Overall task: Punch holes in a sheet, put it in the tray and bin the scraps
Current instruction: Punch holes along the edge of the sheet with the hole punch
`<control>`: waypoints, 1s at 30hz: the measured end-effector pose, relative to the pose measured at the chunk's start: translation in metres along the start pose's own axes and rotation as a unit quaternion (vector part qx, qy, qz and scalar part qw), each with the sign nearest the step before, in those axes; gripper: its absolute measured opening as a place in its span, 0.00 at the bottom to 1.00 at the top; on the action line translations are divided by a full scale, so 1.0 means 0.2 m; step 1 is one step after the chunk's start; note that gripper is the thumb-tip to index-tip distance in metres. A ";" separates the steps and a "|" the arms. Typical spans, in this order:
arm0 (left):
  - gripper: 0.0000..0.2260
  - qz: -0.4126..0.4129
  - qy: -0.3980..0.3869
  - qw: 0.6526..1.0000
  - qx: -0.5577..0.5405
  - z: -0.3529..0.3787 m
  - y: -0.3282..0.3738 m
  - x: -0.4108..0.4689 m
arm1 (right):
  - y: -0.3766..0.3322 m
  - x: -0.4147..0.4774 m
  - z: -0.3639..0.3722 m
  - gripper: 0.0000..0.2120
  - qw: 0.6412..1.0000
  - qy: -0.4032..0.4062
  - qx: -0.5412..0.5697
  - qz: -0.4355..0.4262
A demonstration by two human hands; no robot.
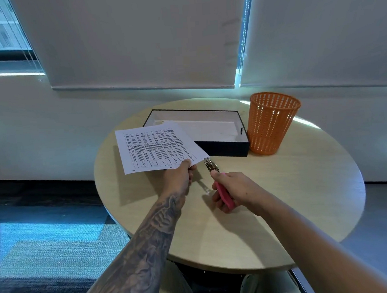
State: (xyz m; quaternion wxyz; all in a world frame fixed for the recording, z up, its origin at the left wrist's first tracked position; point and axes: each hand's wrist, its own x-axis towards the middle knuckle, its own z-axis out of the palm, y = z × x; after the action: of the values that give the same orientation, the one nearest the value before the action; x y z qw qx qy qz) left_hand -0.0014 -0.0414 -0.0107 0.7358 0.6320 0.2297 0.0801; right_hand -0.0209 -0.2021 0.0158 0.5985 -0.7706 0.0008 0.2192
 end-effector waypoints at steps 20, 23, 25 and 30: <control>0.17 0.037 0.008 0.999 0.020 0.02 -0.05 -0.02 | 0.01 0.04 0.00 0.24 0.999 0.010 -0.040 0.003; 0.17 0.037 0.016 0.999 0.019 0.02 -0.05 -0.02 | 0.01 0.03 0.00 0.25 0.999 0.012 -0.047 0.003; 0.17 0.035 0.018 0.999 0.016 0.02 -0.06 -0.02 | 0.00 0.03 0.00 0.25 0.998 0.012 -0.055 0.000; 0.16 0.041 0.019 0.999 0.009 0.02 -0.06 -0.02 | 0.00 0.04 0.00 0.26 0.998 0.013 -0.064 0.003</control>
State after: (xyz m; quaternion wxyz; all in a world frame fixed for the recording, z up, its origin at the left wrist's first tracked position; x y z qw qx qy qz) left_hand -0.0047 -0.0484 -0.0214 0.7214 0.6460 0.2186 0.1203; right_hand -0.0141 -0.2007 0.0128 0.5472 -0.8101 -0.0032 0.2102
